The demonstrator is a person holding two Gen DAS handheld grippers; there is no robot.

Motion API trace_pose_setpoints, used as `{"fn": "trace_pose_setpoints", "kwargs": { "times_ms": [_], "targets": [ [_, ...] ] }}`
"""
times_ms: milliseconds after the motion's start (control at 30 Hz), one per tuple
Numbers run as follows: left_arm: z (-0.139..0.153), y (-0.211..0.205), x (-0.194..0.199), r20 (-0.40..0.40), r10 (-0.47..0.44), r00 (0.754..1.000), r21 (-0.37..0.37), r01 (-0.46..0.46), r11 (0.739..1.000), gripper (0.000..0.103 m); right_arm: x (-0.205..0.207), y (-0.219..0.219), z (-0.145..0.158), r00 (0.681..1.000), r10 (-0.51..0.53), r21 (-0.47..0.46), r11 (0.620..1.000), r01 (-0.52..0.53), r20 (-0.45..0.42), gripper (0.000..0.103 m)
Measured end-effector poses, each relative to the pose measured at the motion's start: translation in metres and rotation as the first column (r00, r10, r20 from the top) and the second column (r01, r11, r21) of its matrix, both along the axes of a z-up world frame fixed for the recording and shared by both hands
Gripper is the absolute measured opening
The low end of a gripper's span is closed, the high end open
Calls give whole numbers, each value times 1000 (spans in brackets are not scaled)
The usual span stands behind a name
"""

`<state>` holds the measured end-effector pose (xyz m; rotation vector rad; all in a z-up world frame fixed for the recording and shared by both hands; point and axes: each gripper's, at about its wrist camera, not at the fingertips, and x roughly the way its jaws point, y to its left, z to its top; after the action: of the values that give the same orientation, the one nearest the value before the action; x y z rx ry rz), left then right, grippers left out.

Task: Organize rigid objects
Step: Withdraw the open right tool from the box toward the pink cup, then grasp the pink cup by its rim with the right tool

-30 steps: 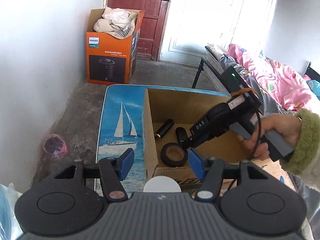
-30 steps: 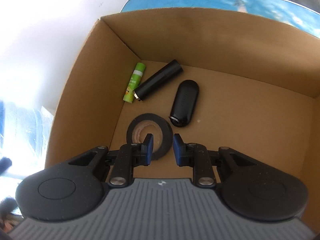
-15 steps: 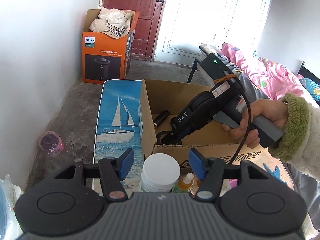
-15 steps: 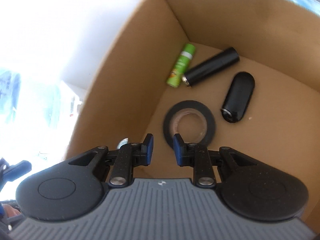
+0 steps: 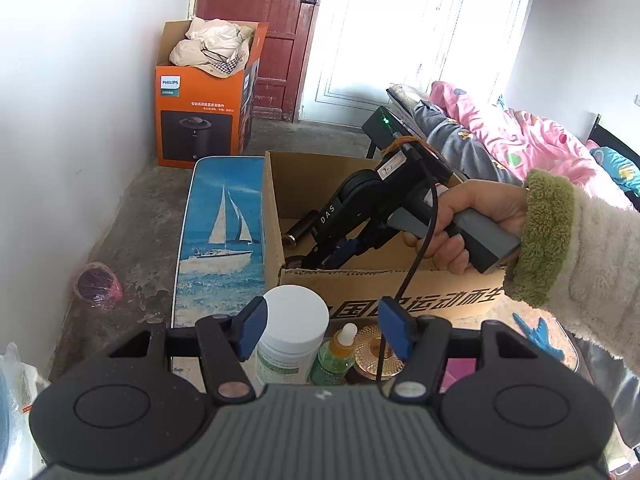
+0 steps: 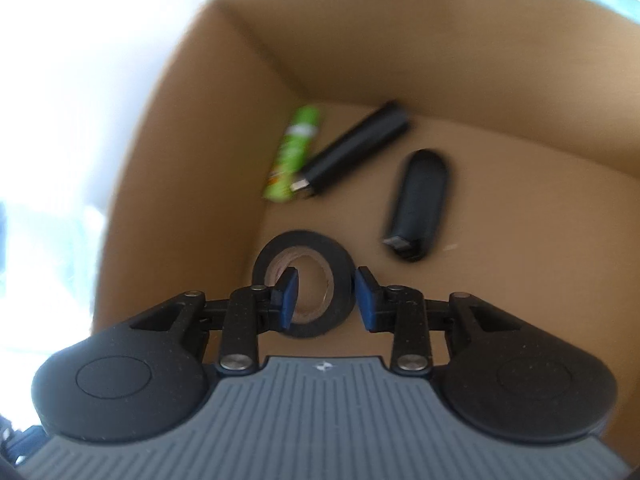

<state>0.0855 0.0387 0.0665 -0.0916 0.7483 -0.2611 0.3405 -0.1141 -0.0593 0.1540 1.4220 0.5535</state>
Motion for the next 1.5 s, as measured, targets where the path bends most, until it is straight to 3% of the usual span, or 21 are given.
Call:
{"fn": "trace_pose_setpoints", "kwargs": {
  "times_ms": [100,300,433,533,633,733,933,1100,1367,1500],
  "targets": [
    [-3,-3,-1,-7,-17,1000,12,17,1000,65,-12,2,18,998,29,-2,1000,-29,55,32],
    [-8,-19,-6,-4,-89,996,35,89,995,67,-63,-45,78,978,-50,124,992,25,204,32],
    [-15,-36,-9,-15,-159,987,47,159,986,68,-122,-98,115,944,-125,220,974,59,304,32],
    [-20,-53,-9,-23,-214,977,61,215,975,69,-169,-133,127,910,-199,268,958,103,363,35],
    [-30,-73,-12,-41,-273,961,70,275,959,69,-212,-169,116,878,-281,286,942,175,388,36],
    [-46,-99,-17,-71,-340,938,82,345,935,69,-257,-192,93,844,-344,231,935,269,411,37],
    [-83,-151,-24,-126,-429,894,151,445,883,69,-287,-210,21,823,-428,176,904,390,373,37],
    [-108,-175,-18,-139,-393,909,240,416,877,69,-275,-200,-2,834,-411,177,912,371,367,37],
    [-128,-198,-12,-108,-367,924,331,382,863,69,-242,-179,-20,857,-299,82,953,292,420,36],
    [-132,-203,-11,-85,-363,928,347,369,862,69,-234,-172,-31,872,-265,46,962,270,412,22]
  ]
}}
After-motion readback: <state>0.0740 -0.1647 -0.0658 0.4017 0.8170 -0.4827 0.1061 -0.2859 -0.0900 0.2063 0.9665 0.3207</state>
